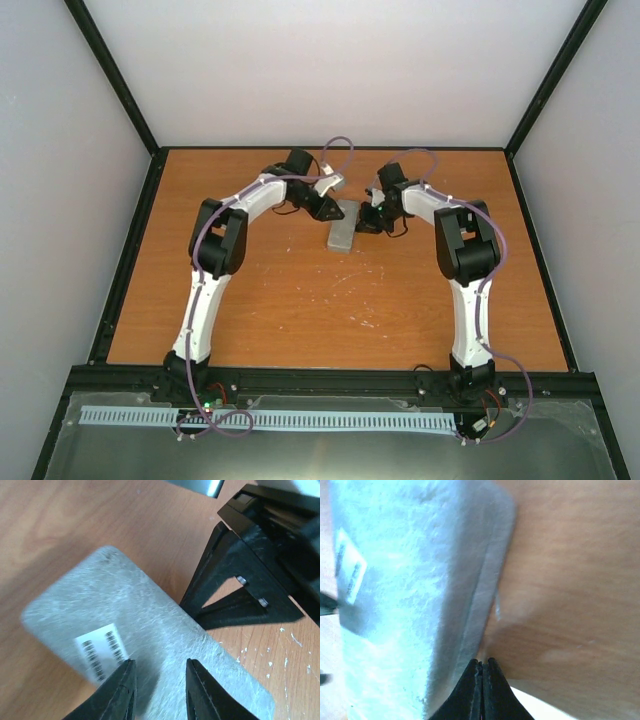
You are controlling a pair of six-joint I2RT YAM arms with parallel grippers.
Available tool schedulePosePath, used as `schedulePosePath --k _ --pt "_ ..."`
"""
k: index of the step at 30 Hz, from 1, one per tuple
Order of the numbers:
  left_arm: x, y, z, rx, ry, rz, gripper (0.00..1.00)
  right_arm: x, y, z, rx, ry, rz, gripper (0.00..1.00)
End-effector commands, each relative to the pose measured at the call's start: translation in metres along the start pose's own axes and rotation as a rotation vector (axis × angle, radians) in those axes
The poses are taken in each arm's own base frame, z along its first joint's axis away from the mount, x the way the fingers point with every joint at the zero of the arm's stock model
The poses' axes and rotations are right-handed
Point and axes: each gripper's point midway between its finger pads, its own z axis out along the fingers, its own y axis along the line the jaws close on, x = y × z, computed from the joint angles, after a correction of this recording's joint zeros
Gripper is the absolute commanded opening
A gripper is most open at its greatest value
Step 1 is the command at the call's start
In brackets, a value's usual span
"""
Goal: Organize the sunglasses
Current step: Close the sunglasses case at the center of the board, then reset both arms
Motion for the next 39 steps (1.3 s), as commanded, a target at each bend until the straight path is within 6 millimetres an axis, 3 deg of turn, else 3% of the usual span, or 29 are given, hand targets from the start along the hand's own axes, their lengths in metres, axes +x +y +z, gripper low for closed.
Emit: schedulePosePath --k 1,5,8,10,14,15,17,18,20,23,26,28,31,35,39 --pt "0.029 -0.015 0.047 0.046 0.098 -0.011 0.30 0.021 0.023 0.000 -0.060 0.042 -0.049 0.03" --pt "0.035 -0.018 0.057 0.059 0.116 -0.013 0.30 0.025 0.023 -0.002 -0.064 0.046 -0.051 0.03" --pt "0.031 -0.019 0.051 0.033 0.122 0.000 0.29 0.023 0.022 -0.009 -0.040 0.028 -0.065 0.03" --pt "0.013 -0.018 0.035 -0.030 0.098 0.037 0.33 0.020 0.021 -0.022 -0.014 -0.003 -0.071 0.04" --pt "-0.038 -0.018 -0.022 -0.174 -0.016 0.115 0.58 0.009 0.015 -0.068 0.023 -0.112 -0.087 0.12" --pt "-0.052 -0.017 -0.041 -0.218 -0.053 0.127 0.64 0.006 0.013 -0.080 0.035 -0.143 -0.099 0.16" --pt "-0.077 -0.012 -0.081 -0.308 -0.131 0.131 0.89 0.004 0.009 -0.101 0.065 -0.189 -0.134 0.36" --pt "-0.088 -0.008 -0.103 -0.353 -0.169 0.125 0.98 -0.001 0.000 -0.113 0.090 -0.221 -0.133 0.57" --pt "-0.114 -0.002 -0.146 -0.438 -0.249 0.130 0.99 -0.005 -0.010 -0.127 0.111 -0.259 -0.156 0.97" --pt "-0.134 0.016 -0.204 -0.613 -0.346 0.066 0.99 -0.009 -0.022 -0.136 0.122 -0.292 -0.162 1.00" --pt "-0.126 0.031 -0.262 -0.721 -0.467 -0.095 1.00 -0.016 -0.034 -0.142 0.156 -0.337 -0.132 1.00" --pt "-0.112 0.027 -0.275 -0.756 -0.473 -0.112 1.00 -0.019 -0.038 -0.147 0.187 -0.365 -0.120 1.00" --pt "-0.080 0.026 -0.285 -0.775 -0.448 -0.152 1.00 -0.019 -0.040 -0.154 0.206 -0.418 -0.120 1.00" --pt "-0.038 0.027 -0.284 -0.762 -0.398 -0.225 0.99 -0.017 -0.041 -0.169 0.241 -0.480 -0.142 1.00" --pt "-0.011 0.030 -0.280 -0.755 -0.381 -0.298 0.99 -0.014 -0.039 -0.180 0.257 -0.509 -0.151 1.00"
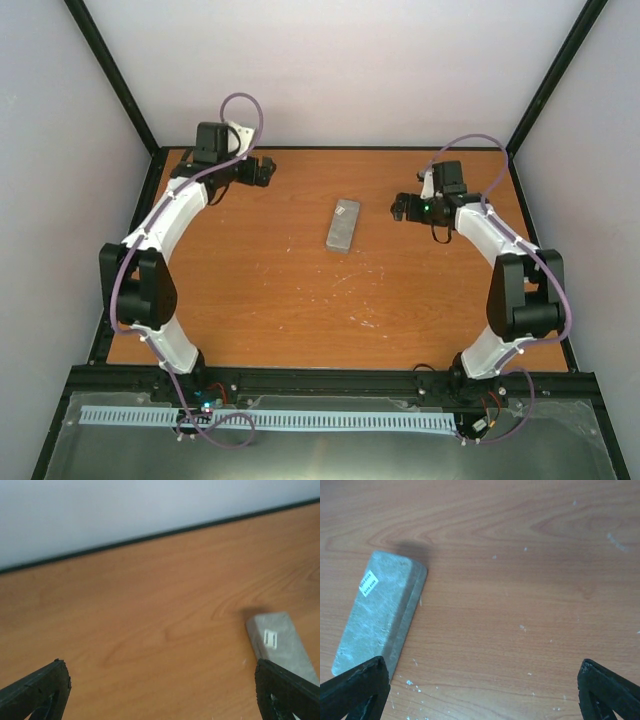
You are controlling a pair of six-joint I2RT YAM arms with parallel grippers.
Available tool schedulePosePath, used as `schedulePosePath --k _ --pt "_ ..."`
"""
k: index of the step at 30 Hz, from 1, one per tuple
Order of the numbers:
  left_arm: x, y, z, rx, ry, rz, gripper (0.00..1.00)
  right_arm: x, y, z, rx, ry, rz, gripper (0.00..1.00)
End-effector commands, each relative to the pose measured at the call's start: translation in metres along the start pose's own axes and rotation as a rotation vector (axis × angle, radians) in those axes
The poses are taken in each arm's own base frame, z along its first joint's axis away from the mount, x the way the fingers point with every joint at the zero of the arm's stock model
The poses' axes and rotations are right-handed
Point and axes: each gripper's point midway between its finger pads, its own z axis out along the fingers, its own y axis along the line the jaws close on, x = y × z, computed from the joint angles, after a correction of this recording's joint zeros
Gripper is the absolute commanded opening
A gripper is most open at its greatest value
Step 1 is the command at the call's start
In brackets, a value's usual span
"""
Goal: Organize the sunglasses
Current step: Reset both arms
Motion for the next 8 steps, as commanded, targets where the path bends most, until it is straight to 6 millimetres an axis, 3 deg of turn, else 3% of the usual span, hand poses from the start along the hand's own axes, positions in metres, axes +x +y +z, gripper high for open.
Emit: schedulePosePath --k 1,8 --pt "0.020 0.010 -0.006 -0.021 0.027 -0.081 1.00 -0.026 0.001 -0.024 0.033 -0.126 -0.031 1.00" --pt "0.028 0.014 -0.015 -0.029 -0.004 -0.099 0.99 -0.028 0.003 -0.034 0.029 -0.173 0.005 1.00"
